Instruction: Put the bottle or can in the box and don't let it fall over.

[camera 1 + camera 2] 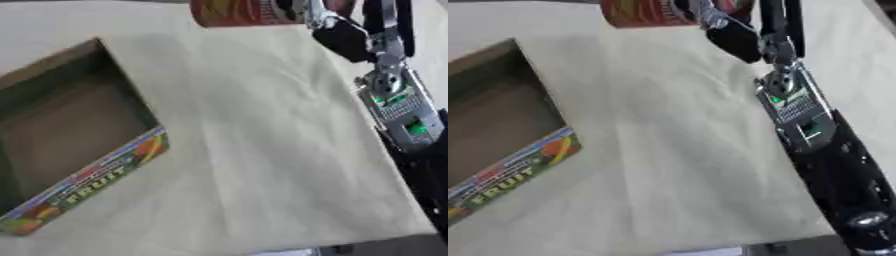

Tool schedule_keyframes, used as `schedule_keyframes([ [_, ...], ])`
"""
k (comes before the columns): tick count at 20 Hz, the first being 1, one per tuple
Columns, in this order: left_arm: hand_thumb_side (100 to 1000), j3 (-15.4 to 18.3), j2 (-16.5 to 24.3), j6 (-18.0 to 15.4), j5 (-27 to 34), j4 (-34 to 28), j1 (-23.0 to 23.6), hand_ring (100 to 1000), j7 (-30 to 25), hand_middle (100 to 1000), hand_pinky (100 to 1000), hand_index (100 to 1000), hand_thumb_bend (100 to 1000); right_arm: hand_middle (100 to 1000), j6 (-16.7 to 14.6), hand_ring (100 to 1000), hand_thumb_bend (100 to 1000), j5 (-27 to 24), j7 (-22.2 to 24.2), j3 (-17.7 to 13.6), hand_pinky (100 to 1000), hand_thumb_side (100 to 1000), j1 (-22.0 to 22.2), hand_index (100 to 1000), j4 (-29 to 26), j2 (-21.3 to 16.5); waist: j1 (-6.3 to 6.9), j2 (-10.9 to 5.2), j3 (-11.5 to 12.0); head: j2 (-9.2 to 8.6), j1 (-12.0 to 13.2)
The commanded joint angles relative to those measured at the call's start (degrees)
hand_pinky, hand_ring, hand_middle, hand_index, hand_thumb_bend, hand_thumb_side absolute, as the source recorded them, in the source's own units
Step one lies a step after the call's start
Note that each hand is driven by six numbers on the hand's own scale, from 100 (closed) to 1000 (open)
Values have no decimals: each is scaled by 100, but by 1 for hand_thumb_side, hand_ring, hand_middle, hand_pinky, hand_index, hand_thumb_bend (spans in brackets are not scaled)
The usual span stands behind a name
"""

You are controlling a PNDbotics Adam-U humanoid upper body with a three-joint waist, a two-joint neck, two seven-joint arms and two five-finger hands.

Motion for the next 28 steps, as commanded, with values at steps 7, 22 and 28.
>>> schedule_keyframes([
  [7,640,14,100,-12,-31,-53,-7,802,-29,897,467,696,205,282,-85,492,100,-262,274,262,100,100,-586,210,-372,237,-41,-255,38,-87,-63],
  [22,637,-5,116,-16,-125,-30,27,802,-57,896,469,696,211,280,-197,485,100,-297,938,888,100,100,-1365,241,105,961,-95,-520,163,-147,-336],
  [28,633,22,162,-1,-163,-29,7,802,-41,896,471,697,215,284,-279,503,100,-182,1159,1143,100,100,-1581,236,506,1320,-110,-559,278,-95,-405],
])
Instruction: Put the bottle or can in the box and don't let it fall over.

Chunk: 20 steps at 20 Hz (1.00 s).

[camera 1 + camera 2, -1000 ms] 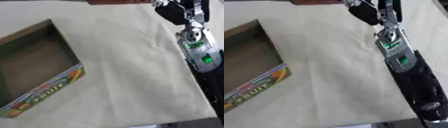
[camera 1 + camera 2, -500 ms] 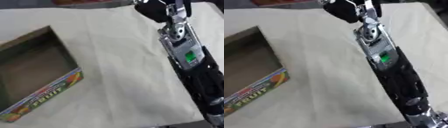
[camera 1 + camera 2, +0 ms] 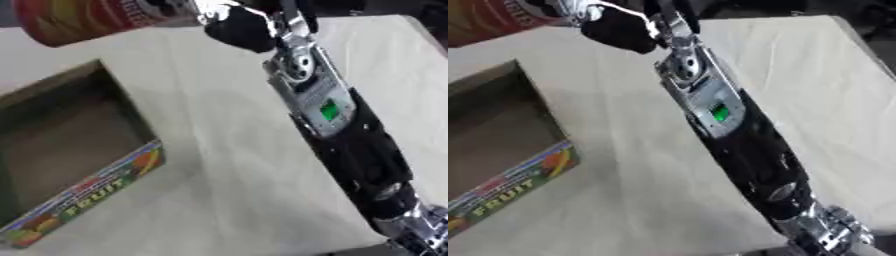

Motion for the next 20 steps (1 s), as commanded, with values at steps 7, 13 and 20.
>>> schedule_keyframes([
  [7,625,230,204,57,-173,-101,-75,802,152,894,474,699,218,289,-152,517,100,146,201,239,100,100,-318,239,366,446,-118,-231,207,43,-159],
  [13,620,357,258,111,-280,-151,-107,802,255,893,477,700,220,302,-213,561,100,342,231,348,100,100,-265,255,746,715,-166,-184,365,40,-240],
  [20,618,403,274,146,-322,-209,-151,802,286,892,477,700,218,315,-345,603,100,689,59,398,100,100,-145,271,1349,1010,-196,-117,466,17,-288],
])
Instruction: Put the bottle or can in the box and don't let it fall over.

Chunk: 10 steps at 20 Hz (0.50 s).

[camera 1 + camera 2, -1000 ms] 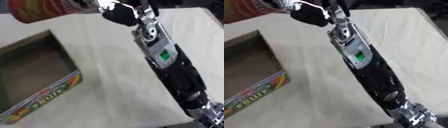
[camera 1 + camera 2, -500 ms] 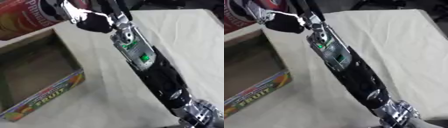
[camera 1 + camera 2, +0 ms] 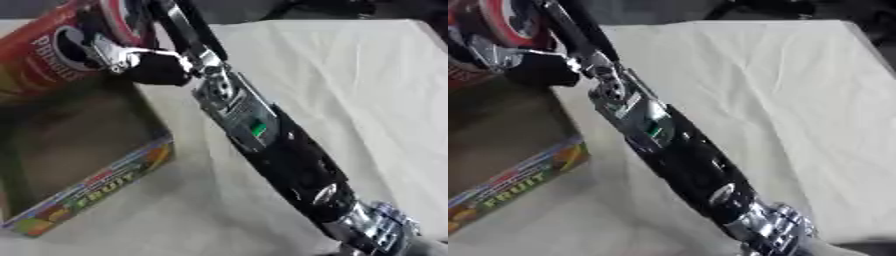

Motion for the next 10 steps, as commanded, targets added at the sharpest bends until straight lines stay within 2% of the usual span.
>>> schedule_keyframes([
  [1,619,82,168,6,-32,-134,-67,802,17,892,477,700,218,317,-63,613,100,130,-86,12,100,100,-68,274,167,110,-61,-91,22,-40,-39],
  [7,620,90,159,7,-28,-135,-52,801,21,893,477,700,216,331,-77,644,100,216,-169,38,100,100,18,288,422,132,-76,-75,3,-41,-13],
  [9,621,94,161,7,-26,-133,-44,801,24,893,477,700,216,362,-75,684,100,228,-173,38,100,100,46,306,463,112,-73,-73,-12,-39,1],
  [10,621,95,162,7,-25,-133,-41,801,25,893,477,700,216,411,-66,746,100,235,-171,39,100,100,62,347,491,98,-71,-72,-19,-33,5],
])
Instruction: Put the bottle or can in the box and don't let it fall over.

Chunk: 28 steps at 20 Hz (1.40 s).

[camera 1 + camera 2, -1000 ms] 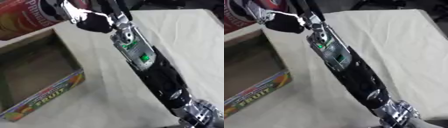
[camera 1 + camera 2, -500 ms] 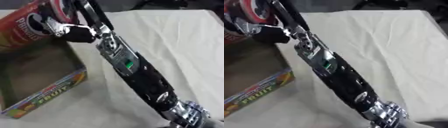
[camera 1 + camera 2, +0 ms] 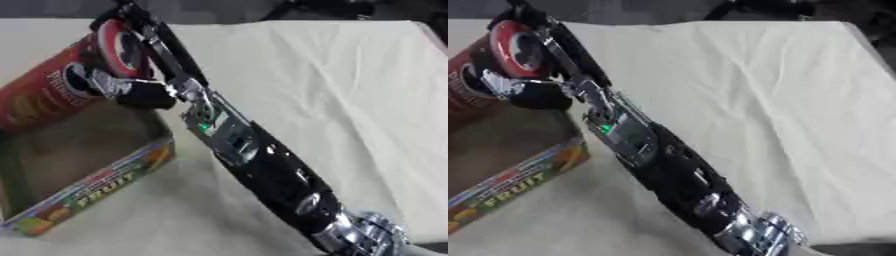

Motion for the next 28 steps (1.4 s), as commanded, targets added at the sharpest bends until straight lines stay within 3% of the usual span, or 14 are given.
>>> schedule_keyframes([
  [1,621,66,162,2,-14,-107,-23,801,22,893,478,700,217,472,45,819,100,59,-7,-13,100,100,-35,408,29,-51,-40,-78,-12,-23,32],
  [2,622,69,162,3,-15,-106,-16,801,25,893,478,700,218,627,113,1000,100,128,121,23,100,100,-9,574,98,-84,-39,-81,-22,-17,39],
  [3,623,72,163,4,-15,-104,-8,801,29,893,478,700,219,812,196,1000,100,267,369,69,272,100,14,756,174,-124,-38,-84,-33,-13,48],
  [4,624,73,163,4,-12,-102,-1,801,32,893,478,700,219,925,260,1000,100,508,755,122,500,100,28,873,240,-169,-37,-89,-45,-5,58],
  [5,624,73,161,3,-9,-100,7,801,33,893,478,700,219,989,285,1000,100,806,1160,137,660,177,40,970,265,-206,-35,-93,-57,2,66],
  [6,625,73,159,3,-8,-97,15,801,33,893,478,700,220,1000,284,1000,100,1079,1482,116,748,510,57,1000,252,-230,-33,-97,-71,7,73],
  [7,626,73,156,2,-7,-95,21,801,34,893,478,700,220,1000,274,1000,100,1302,1724,86,804,691,76,1000,220,-245,-31,-99,-82,11,79],
  [11,626,75,151,0,-2,-86,32,801,35,893,478,701,221,1000,292,1000,100,1709,2148,-12,842,777,113,1000,79,-274,-23,-106,-108,19,93],
  [15,627,71,144,-2,-1,-80,42,801,22,894,479,701,221,1000,441,1000,100,1831,2243,-103,843,771,102,1000,-99,-350,-6,-113,-134,26,113],
  [21,628,64,136,-7,0,-75,41,801,1,894,479,701,220,1000,572,1000,100,1716,2240,-140,837,787,51,1000,-229,-391,9,-123,-147,28,121],
  [28,628,56,138,-16,0,-68,45,801,-18,894,480,701,219,1000,670,1000,100,1410,2145,-207,820,741,-59,1000,-440,-447,3,-133,-156,33,137],
])
